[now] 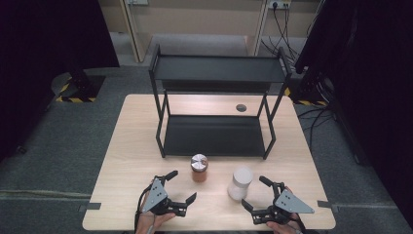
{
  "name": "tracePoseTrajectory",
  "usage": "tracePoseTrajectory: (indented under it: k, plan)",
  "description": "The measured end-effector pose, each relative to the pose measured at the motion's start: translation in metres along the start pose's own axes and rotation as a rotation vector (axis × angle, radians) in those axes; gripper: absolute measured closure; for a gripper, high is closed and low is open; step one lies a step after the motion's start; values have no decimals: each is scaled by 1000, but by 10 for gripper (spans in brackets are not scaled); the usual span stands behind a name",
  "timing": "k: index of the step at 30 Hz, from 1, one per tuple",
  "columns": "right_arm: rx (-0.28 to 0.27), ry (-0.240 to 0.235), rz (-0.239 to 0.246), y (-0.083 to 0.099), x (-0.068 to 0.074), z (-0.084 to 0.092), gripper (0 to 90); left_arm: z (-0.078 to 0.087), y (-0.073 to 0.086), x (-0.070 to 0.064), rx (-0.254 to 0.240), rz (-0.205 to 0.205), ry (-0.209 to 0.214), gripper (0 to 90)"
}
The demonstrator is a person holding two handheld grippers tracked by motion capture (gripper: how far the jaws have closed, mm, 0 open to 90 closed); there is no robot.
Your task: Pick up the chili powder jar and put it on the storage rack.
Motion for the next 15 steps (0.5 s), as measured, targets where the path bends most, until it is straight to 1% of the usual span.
tracePoseTrajectory:
  k: [9,11,15]
  plan:
    - [-1,6,-3,0,0,0,2,0,-1,0,-4,-2,-4,3]
    - [0,6,-6,0,0,0,3,0,-2,0,-5,-7,-10,2]
    - [-1,5,-5,0,0,0,3,1,-3,-1,-8,-8,-5,3]
Point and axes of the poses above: each handheld gripper's, and its own axes: z roughly backward along the jaws, y roughly out of its underside, x roughly to its left, the point moved 9 cm from there along -z, roughly forward along the jaws, and after that the axes turned 1 degree about y, right-handed, at the moved point
